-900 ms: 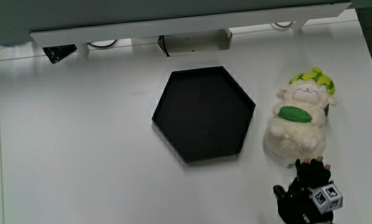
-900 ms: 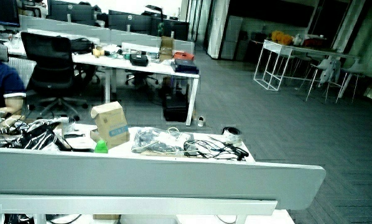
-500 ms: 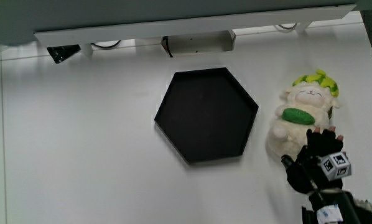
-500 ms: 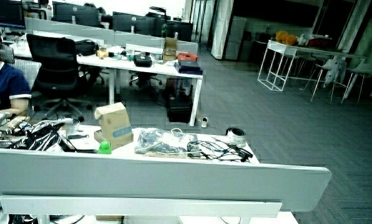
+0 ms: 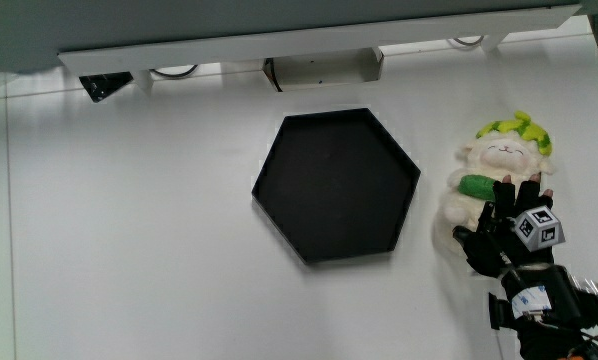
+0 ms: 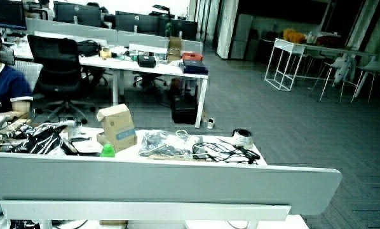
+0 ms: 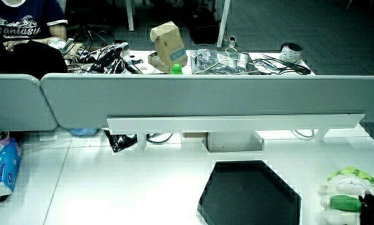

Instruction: Pick sheep dool from desk

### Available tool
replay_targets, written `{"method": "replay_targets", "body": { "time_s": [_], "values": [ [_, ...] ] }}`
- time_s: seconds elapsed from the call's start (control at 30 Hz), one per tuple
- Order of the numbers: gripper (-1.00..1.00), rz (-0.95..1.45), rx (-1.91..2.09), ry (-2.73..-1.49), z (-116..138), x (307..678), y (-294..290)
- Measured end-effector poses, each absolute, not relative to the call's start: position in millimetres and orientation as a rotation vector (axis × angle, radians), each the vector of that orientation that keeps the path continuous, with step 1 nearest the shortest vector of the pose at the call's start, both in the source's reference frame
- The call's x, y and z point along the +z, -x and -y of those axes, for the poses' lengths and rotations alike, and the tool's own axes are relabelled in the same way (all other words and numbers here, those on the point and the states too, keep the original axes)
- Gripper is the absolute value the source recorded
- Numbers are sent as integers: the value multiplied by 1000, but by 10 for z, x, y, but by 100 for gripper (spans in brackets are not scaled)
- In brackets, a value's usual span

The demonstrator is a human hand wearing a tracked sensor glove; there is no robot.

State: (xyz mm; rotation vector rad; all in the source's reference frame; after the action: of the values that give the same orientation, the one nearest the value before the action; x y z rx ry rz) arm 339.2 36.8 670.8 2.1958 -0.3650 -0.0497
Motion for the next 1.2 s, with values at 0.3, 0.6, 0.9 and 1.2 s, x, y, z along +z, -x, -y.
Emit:
{"method": "replay_targets", "body": {
  "time_s": [0.3,0.6,0.9,1.2],
  "values": [
    [0,347,-48,-2116,-206,6787,-3397],
    [60,361,-146,-2313,-173,6649,-3224],
    [100,346,-194,-2499,-241,6541,-3113],
    [100,354,-185,-2528,-274,6521,-3123]
  ]
}}
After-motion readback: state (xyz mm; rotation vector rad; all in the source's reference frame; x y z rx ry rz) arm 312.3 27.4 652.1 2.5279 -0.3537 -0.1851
